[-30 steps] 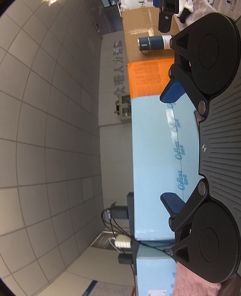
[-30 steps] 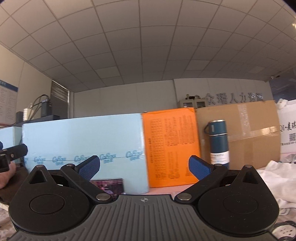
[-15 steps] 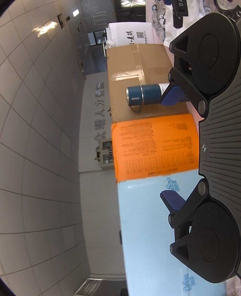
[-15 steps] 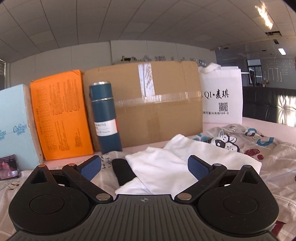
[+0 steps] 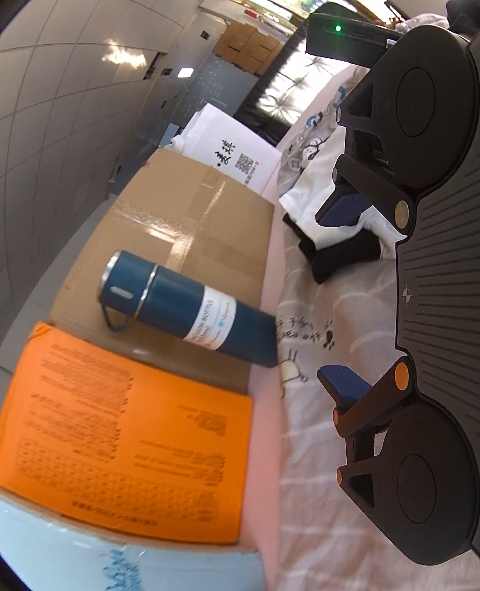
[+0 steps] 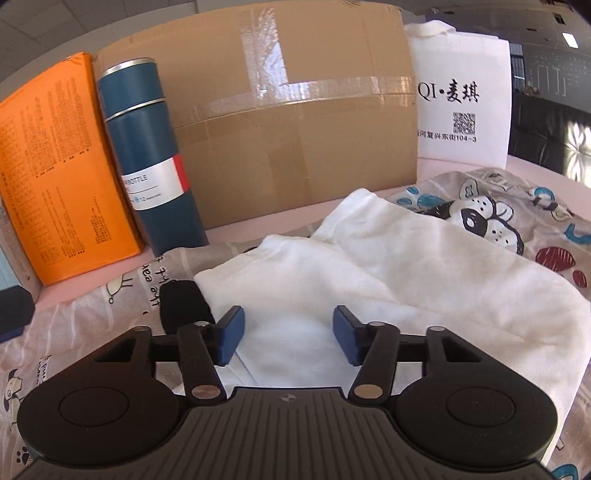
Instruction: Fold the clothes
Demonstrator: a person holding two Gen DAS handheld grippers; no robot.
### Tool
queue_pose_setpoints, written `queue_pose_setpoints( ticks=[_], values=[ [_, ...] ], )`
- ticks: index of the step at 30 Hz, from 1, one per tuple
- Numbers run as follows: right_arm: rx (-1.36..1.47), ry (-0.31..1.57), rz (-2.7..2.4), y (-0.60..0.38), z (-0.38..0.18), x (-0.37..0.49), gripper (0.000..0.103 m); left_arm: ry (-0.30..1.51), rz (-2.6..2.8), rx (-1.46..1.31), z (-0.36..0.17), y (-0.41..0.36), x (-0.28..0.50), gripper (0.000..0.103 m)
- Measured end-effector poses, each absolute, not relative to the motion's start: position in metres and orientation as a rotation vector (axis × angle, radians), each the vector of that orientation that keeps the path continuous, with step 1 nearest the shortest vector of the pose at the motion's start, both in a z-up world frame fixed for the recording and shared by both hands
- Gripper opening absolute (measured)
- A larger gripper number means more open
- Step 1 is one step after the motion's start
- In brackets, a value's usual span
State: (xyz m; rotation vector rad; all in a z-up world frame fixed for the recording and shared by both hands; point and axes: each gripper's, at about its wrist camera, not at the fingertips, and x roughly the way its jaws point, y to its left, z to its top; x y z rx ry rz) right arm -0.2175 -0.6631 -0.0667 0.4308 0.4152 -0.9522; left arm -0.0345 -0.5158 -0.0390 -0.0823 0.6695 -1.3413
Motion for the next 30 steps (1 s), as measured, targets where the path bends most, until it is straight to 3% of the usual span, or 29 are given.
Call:
queue_pose_setpoints(
  ticks=[3, 4, 5, 9, 10, 11, 12, 14, 23, 25, 27, 29, 30],
  values=[
    [0.405, 0.407, -0.955, -0.664, -0.069, -0.221, 0.019, 0.766, -1.394, -0.115, -0.055, -0.539, -0.038, 0.084],
    [0.417, 0.397, -0.947, -0.665, -0.068, -0.223, 0.009, 0.792, -1.408, -0.128, -0.059, -0.545, -0.039, 0.082],
    [0.447, 0.383, -0.937, -0.667, -0.067, -0.227, 0.005, 0.819, -1.417, -0.144, -0.063, -0.55, -0.039, 0.077],
    [0.558, 0.33, -0.815, -0.673, -0.065, -0.242, 0.006, 0.923, -1.431, -0.22, -0.079, -0.565, -0.036, 0.058],
    [0.579, 0.321, -0.771, -0.673, -0.065, -0.244, 0.007, 0.945, -1.426, -0.252, -0.083, -0.566, -0.033, 0.052],
    [0.573, 0.326, -0.742, -0.67, -0.062, -0.243, 0.016, 0.967, -1.422, -0.289, -0.086, -0.565, -0.029, 0.047],
    [0.534, 0.331, -0.746, -0.665, -0.06, -0.24, 0.033, 0.989, -1.418, -0.329, -0.09, -0.565, -0.024, 0.043],
    [0.459, 0.348, -0.752, -0.656, -0.057, -0.232, 0.043, 1.023, -1.41, -0.411, -0.095, -0.561, -0.015, 0.037],
    [0.304, 0.492, -0.815, -0.662, -0.069, -0.194, 0.058, 1.034, -1.411, -0.454, -0.101, -0.561, -0.009, 0.035],
    [0.302, 0.491, -0.846, -0.665, -0.069, -0.192, 0.05, 1.044, -1.407, -0.473, -0.103, -0.561, -0.007, 0.035],
    [0.34, 0.467, -0.875, -0.67, -0.069, -0.197, 0.025, 1.054, -1.406, -0.487, -0.105, -0.562, -0.006, 0.035],
    [0.405, 0.423, -0.866, -0.676, -0.069, -0.207, 0.012, 1.072, -1.405, -0.496, -0.107, -0.565, -0.007, 0.035],
    [0.451, 0.391, -0.867, -0.677, -0.069, -0.214, 0.01, 1.081, -1.407, -0.495, -0.108, -0.567, -0.008, 0.036]
  ],
)
